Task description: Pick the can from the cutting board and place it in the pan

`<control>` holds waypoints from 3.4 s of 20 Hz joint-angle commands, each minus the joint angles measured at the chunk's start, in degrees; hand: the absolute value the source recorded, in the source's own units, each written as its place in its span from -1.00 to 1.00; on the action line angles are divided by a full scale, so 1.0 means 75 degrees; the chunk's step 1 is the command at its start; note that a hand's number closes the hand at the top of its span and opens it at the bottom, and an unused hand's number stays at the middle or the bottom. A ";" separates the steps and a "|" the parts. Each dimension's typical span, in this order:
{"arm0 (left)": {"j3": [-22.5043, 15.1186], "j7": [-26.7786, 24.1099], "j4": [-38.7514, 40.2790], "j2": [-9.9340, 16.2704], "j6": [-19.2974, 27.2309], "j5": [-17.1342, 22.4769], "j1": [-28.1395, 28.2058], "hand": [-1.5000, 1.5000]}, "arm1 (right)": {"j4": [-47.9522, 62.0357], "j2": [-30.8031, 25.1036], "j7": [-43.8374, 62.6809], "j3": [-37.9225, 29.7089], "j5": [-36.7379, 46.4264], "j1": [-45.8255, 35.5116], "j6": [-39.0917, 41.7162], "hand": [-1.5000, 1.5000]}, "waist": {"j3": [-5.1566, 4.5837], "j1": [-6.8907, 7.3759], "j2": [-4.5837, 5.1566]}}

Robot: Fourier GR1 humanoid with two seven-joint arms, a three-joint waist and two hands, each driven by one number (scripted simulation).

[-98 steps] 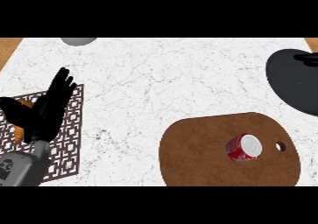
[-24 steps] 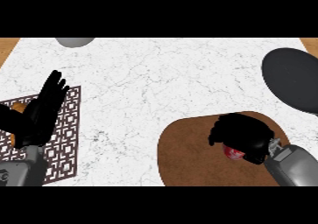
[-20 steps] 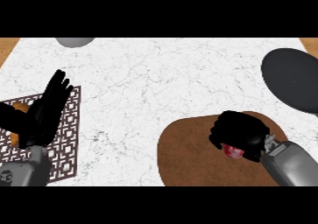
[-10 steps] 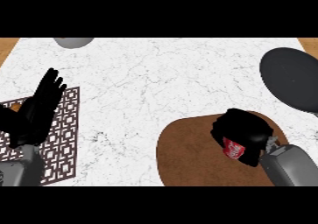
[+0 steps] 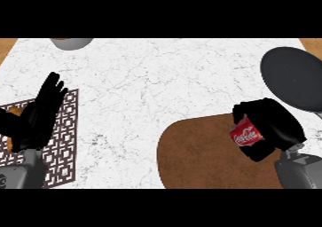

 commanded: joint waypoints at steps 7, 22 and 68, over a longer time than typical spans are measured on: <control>-0.0316 0.0111 0.0141 -0.0346 0.0295 -0.0392 -0.0305 0.00 | -0.3077 -0.0312 0.0844 -0.1208 -0.0275 -0.0454 0.0190 1.00 | 0.0007 0.0063 0.0033; 0.0514 -0.0204 0.0564 0.0071 -0.0551 0.0180 -0.0426 0.00 | -0.0424 -0.1172 0.0413 -0.3897 -0.1674 -0.1834 -0.0431 1.00 | 0.0012 0.0140 0.0063; -0.0076 -0.0144 -0.0004 -0.0462 -0.0419 -0.0307 -0.0031 0.00 | 1.2016 -0.4662 -0.4759 -0.7292 -0.3881 -0.4448 -0.1936 -1.00 | 0.0079 0.0499 0.0227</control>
